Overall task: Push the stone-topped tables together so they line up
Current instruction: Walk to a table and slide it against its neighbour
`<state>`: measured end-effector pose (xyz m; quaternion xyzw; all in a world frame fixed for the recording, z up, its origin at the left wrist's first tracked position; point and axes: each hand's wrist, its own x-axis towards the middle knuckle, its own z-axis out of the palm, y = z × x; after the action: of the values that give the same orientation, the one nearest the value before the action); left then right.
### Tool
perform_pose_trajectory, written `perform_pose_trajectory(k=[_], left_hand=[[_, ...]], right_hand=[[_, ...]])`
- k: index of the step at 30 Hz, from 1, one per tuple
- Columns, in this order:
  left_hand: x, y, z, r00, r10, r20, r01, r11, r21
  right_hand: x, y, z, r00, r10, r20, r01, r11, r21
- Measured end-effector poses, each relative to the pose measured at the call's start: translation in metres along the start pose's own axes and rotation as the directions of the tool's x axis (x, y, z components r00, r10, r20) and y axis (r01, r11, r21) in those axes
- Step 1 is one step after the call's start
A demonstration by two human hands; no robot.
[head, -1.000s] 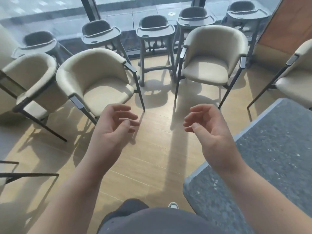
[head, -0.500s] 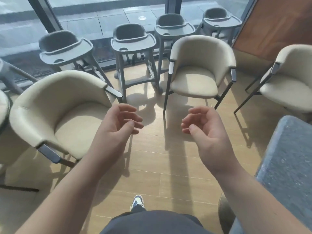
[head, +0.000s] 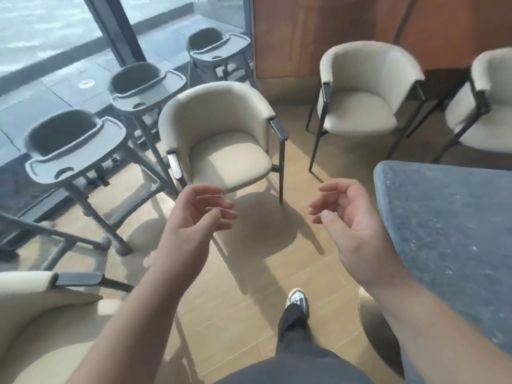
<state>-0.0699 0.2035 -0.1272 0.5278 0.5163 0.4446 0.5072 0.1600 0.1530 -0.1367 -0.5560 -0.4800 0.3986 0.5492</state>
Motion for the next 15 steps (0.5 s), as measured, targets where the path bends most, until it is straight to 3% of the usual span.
perform_pose_trajectory(k=[8, 15], left_hand=[[0.190, 0.029, 0.122, 0.973, 0.021, 0.229, -0.020, 1.000, -0.005], [0.322, 0.033, 0.172, 0.939, -0.031, 0.342, 0.050, 0.998, -0.047]], right_hand=[[0.160, 0.016, -0.087, 0.982, 0.060, -0.182, -0.064, 0.998, -0.015], [0.275, 0.029, -0.109, 0.949, 0.078, -0.306, -0.089, 0.996, -0.020]])
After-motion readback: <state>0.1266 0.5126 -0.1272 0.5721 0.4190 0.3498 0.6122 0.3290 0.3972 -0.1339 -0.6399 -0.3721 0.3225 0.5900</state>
